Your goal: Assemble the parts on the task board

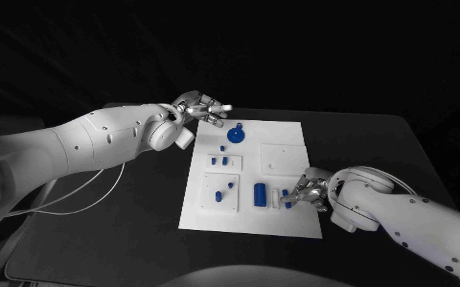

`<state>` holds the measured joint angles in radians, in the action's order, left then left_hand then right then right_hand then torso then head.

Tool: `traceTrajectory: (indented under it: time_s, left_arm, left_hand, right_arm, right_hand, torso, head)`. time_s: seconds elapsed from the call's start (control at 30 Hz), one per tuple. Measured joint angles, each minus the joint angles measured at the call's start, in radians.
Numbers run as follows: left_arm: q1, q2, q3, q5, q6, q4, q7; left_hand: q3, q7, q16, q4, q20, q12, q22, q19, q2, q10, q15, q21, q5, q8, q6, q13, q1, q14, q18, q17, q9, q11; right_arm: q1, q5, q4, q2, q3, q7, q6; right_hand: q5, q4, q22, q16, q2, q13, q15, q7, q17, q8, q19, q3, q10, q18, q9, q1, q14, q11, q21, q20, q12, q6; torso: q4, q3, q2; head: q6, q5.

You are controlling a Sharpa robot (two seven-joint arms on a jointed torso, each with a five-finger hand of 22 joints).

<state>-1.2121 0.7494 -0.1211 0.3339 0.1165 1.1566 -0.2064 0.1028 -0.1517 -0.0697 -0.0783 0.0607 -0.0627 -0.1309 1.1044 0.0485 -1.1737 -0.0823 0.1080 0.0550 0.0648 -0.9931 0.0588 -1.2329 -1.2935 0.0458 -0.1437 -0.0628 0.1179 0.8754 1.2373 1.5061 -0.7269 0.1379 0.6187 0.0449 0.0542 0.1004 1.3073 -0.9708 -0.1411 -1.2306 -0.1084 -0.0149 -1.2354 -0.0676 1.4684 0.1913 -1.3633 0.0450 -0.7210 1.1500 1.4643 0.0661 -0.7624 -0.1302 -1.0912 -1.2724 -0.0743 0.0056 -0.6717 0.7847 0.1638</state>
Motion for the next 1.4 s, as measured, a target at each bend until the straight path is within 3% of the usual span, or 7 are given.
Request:
traceTrajectory:
  time_s: [0.17,0.27,0.43,0.7,1.0,1.33,1.4]
  left_arm:
    - [0.0,0.0,0.0,0.0,0.0,0.0,0.001]
    - [0.0,0.001,0.0,0.0,0.0,0.001,0.001]
    - [0.0,0.002,0.0,0.0,0.0,0.001,0.002]
    - [0.0,0.002,0.0,0.0,0.0,0.001,0.004]
    - [0.0,0.002,0.0,0.0,-0.001,0.002,0.005]
    - [0.0,0.001,0.0,0.0,-0.001,0.002,0.008]
    - [0.0,0.0,0.0,0.0,-0.001,0.001,0.008]
  left_hand:
    - [0.0,0.0,0.0,0.0,0.0,0.0,0.0,0.0,0.0,0.0,0.0,0.0,0.0,0.0,0.0,0.0,0.0,0.0,0.0,0.0,0.0,0.0]
    - [0.0,0.0,0.0,0.0,0.0,0.0,0.0,0.0,0.0,0.0,0.0,0.0,0.0,0.0,0.0,0.0,0.0,0.0,0.0,0.0,0.0,0.0]
    - [0.0,-0.004,0.0,0.0,0.0,0.0,0.001,0.0,0.0,0.0,0.0,0.0,0.0,0.0,0.004,0.0,0.0,0.0,0.0,0.001,0.0,0.0]
    - [-0.004,0.0,0.0,-0.004,0.0,0.0,0.001,0.0,0.0,0.0,0.0,0.0,0.0,0.0,0.007,0.0,0.0,0.0,0.0,0.001,0.0,0.0]
    - [-0.004,0.0,0.0,-0.004,0.0,0.0,0.001,0.0,0.0,0.0,0.0,0.0,0.0,0.0,0.007,0.0,0.0,0.0,0.0,0.001,0.0,0.0]
    - [-0.003,0.0,0.0,-0.009,0.0,0.0,0.002,0.0,0.0,0.0,0.0,0.0,0.0,0.0,0.007,0.0,0.0,0.0,0.0,0.001,0.0,0.0]
    - [-0.003,0.0,0.0,-0.009,0.0,0.0,0.002,0.0,0.0,0.0,0.0,0.0,0.0,0.0,0.007,0.0,0.0,0.0,0.0,0.001,0.0,0.0]
  right_arm:
    - [-0.001,0.031,0.011,-0.005,0.0,0.001,-0.006]
    - [-0.002,0.069,0.025,-0.01,0.001,0.004,-0.015]
    - [0.0,0.13,0.048,-0.015,0.004,0.012,-0.029]
    - [-0.001,0.196,0.071,-0.018,0.003,0.03,-0.039]
    - [0.0,0.237,0.085,-0.024,0.004,0.041,-0.015]
    - [0.004,0.319,0.091,-0.013,-0.003,0.042,0.037]
    - [0.007,0.351,0.091,-0.009,-0.011,0.042,0.044]
  right_hand:
    - [0.0,-0.016,0.0,0.014,-0.017,0.016,0.0,-0.019,0.002,0.003,0.0,0.038,0.024,0.0,0.005,0.019,0.0,-0.013,0.016,0.0,0.026,0.022]
    - [-0.001,-0.047,0.0,0.038,-0.026,0.044,0.016,-0.024,0.013,0.003,-0.002,0.123,0.058,0.0,0.005,0.039,-0.01,-0.04,0.043,0.006,0.066,0.052]
    - [0.044,-0.174,0.0,0.039,-0.032,0.078,0.032,0.008,0.023,0.003,-0.002,0.246,0.073,0.032,0.005,0.023,-0.01,-0.055,0.057,0.03,0.069,0.126]
    - [0.151,-0.251,0.0,0.039,-0.024,0.103,0.032,0.059,0.028,0.003,-0.002,0.287,0.08,0.032,0.005,-0.002,-0.01,-0.055,0.057,0.03,0.055,0.158]
    - [0.167,-0.27,0.0,0.039,-0.021,0.114,0.035,0.075,0.031,0.003,-0.002,0.277,0.095,0.032,0.006,-0.006,-0.014,-0.055,0.066,0.03,0.055,0.171]
    - [0.18,-0.244,0.0,0.039,-0.021,0.123,0.039,0.079,0.032,-0.002,-0.005,0.21,0.098,0.032,0.004,-0.007,-0.017,-0.059,0.07,0.034,0.055,0.175]
    - [0.183,-0.244,0.0,0.039,-0.025,0.124,0.039,0.079,0.032,-0.002,-0.005,0.21,0.1,0.032,-0.047,-0.011,-0.017,-0.057,0.07,0.034,0.055,0.176]
  torso:
    - [-0.0002,-0.0003,0.0]
    - [0.0,-0.0003,0.0]
    - [0.0003,-0.0012,0.001]
    - [0.0009,-0.0012,0.0]
    - [0.0008,-0.0021,0.0]
    - [0.0003,-0.0027,0.001]
    - [0.0003,-0.0027,0.001]
  head:
    - [-0.001,-0.001]
    - [0.0,-0.002]
    - [0.001,-0.003]
    - [0.001,-0.005]
    - [0.003,-0.009]
    - [0.007,-0.014]
    - [0.008,-0.014]
